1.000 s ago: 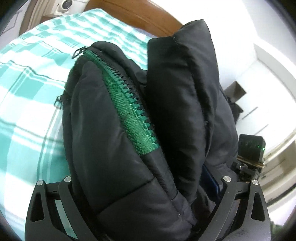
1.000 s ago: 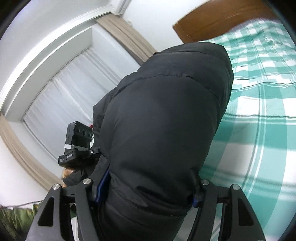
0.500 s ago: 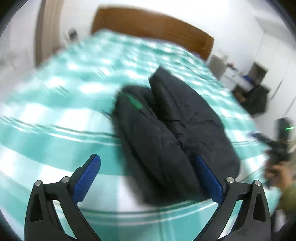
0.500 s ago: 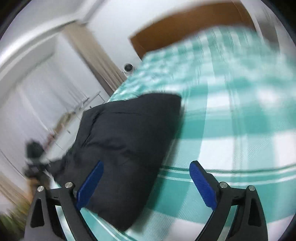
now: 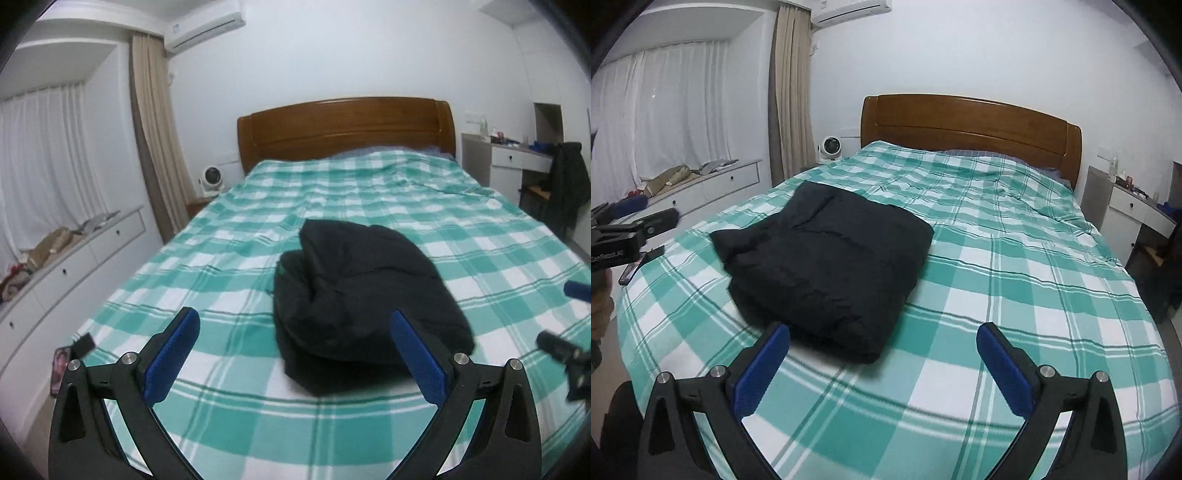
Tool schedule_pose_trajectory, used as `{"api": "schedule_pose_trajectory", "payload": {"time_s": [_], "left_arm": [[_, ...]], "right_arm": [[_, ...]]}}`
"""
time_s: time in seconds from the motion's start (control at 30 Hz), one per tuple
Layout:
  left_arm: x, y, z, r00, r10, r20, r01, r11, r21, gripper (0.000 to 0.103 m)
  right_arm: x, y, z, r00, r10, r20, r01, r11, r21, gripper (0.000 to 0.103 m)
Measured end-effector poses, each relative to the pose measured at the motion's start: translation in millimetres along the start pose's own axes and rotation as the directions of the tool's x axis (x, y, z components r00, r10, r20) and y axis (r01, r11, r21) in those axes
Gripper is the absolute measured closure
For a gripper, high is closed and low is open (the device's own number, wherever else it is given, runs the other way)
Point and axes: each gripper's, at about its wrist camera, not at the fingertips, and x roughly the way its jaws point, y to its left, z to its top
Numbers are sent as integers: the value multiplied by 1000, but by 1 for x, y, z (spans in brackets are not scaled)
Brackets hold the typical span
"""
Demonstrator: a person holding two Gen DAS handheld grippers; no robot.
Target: Fold large clothes
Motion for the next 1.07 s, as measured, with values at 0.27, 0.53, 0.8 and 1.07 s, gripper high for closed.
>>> {"api": "schedule_pose_trajectory", "payload": {"time_s": [0.27,0.53,0.8,1.07], "left_arm": [[-25,-25,-5,999,-26,-24,26,1000,9,0],[-37,-33,-15,996,-69,-56,68,997,-23,1],[-51,-30,-22,989,-115,-88,108,991,-82,1],[-54,-28,-27,990,-116,-86,106,989,-104,0]], "right_arm": [[-34,32,-12,997,-62,-34,61,997,-41,0],[-44,33,-14,991,-98,-90,101,995,26,0],[-63,42,-13,990,-93,-109,98,994,41,0],[-65,47,-13,990,-91,-110,95,995,34,0]]}}
